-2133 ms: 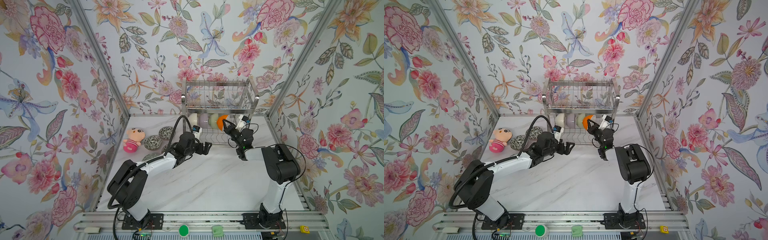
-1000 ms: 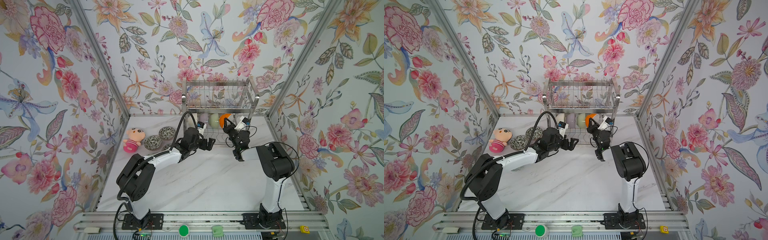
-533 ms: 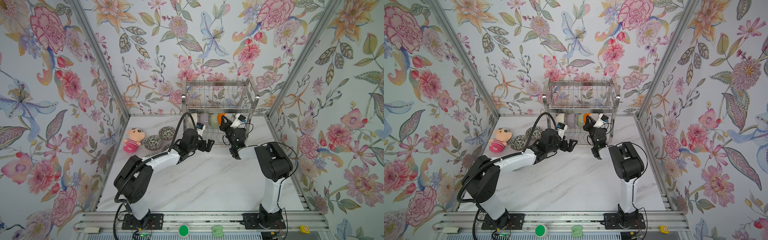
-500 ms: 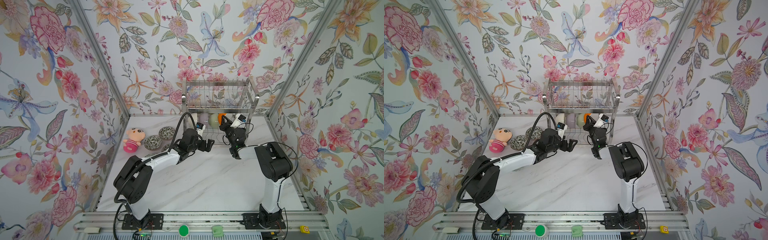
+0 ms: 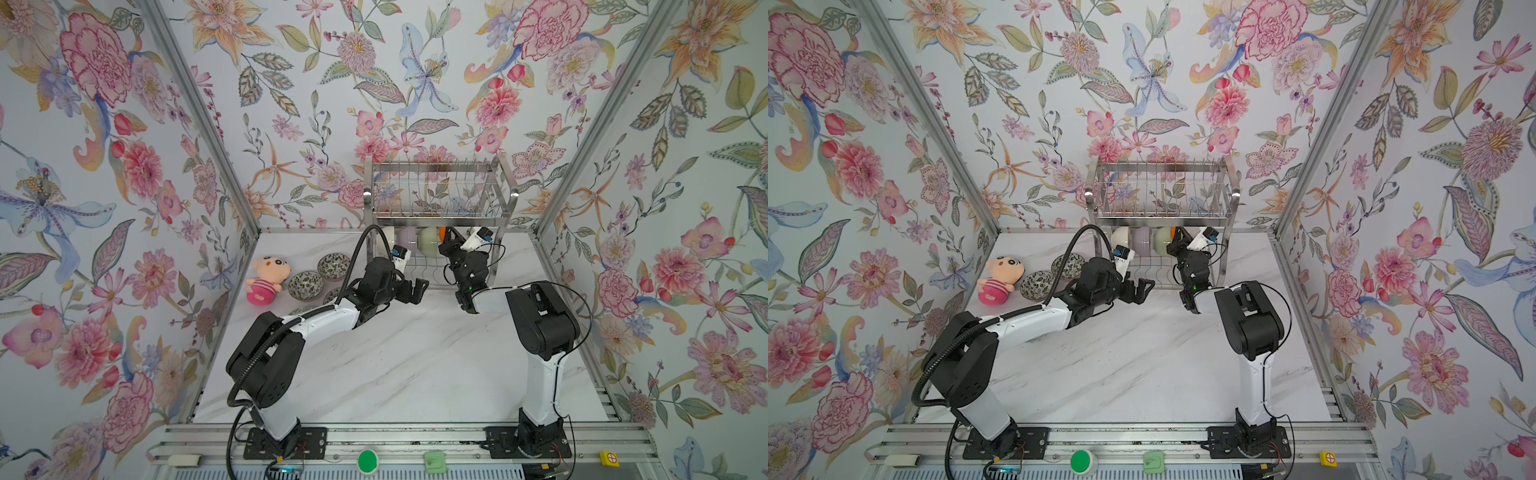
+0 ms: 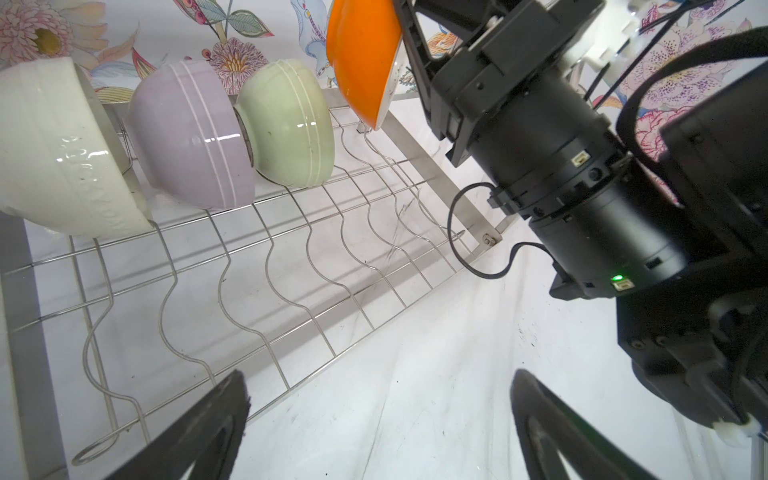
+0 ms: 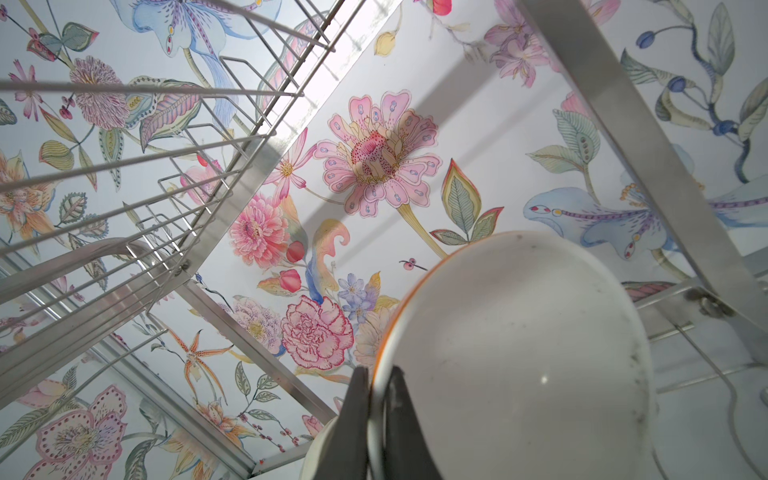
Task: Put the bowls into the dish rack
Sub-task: 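Lower the orange bowl upright into the rack slot beside the green bowl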
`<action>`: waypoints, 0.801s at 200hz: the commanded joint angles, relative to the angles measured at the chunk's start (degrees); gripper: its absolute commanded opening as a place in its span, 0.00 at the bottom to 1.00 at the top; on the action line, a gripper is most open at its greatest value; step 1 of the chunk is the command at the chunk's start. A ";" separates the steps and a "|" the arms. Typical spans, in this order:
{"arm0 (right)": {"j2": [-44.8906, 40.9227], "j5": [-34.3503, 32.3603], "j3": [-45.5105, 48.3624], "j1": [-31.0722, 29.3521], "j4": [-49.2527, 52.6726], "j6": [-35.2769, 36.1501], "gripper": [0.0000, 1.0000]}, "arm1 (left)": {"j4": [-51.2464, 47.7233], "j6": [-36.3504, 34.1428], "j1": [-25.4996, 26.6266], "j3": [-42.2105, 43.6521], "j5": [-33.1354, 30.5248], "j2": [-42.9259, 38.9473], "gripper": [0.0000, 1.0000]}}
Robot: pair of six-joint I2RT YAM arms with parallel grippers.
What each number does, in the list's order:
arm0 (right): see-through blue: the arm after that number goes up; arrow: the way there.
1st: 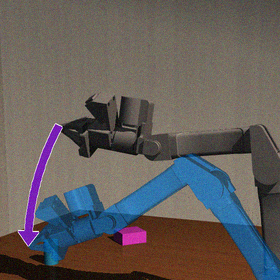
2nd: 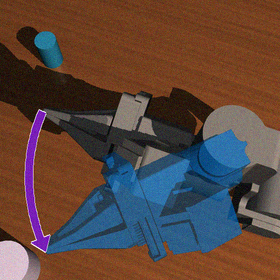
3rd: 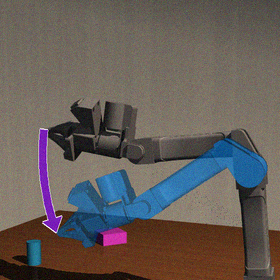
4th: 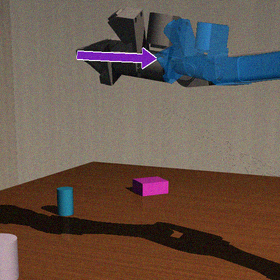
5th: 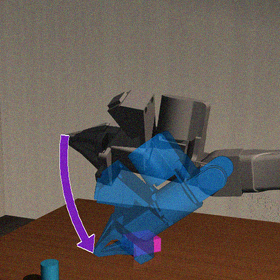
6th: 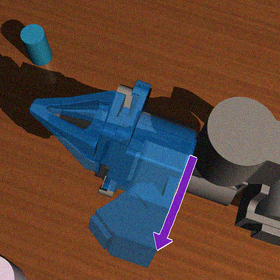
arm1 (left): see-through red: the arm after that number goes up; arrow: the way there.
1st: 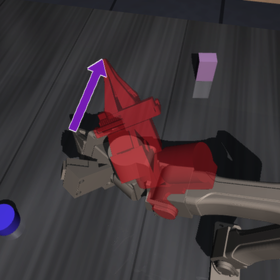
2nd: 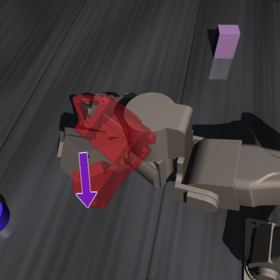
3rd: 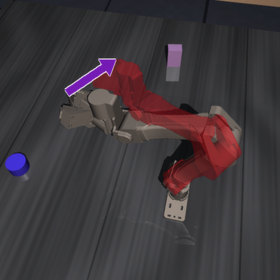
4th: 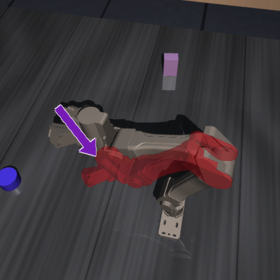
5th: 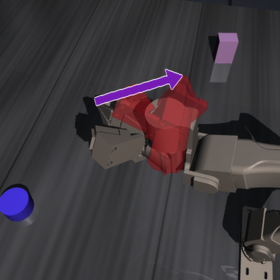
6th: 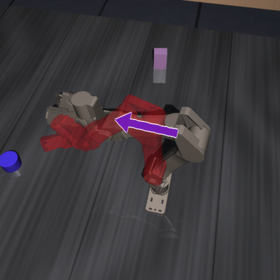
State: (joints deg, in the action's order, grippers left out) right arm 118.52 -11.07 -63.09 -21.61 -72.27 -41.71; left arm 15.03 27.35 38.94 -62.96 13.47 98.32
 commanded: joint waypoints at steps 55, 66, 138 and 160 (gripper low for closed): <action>4.55 -3.30 -4.14 0.08 -3.36 -2.29 0.00 | -1.44 -1.95 -1.10 0.80 0.23 -2.08 0.99; 5.21 -3.21 -4.56 0.28 -3.70 -2.83 0.00 | -1.49 -1.97 -1.19 0.74 0.39 -1.95 0.99; 10.17 -2.49 -7.35 1.09 -6.03 -6.36 0.00 | -1.14 -1.73 -2.33 1.26 0.73 -1.74 0.99; 12.33 -1.86 -8.96 1.17 -7.23 -7.61 0.00 | -1.14 -1.68 -2.74 1.26 0.79 -1.57 0.99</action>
State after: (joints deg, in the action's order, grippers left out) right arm 128.99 -13.87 -69.23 -20.84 -74.61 -47.35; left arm 14.09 26.72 37.10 -62.13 13.39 98.13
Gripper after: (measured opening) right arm 0.081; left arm 0.994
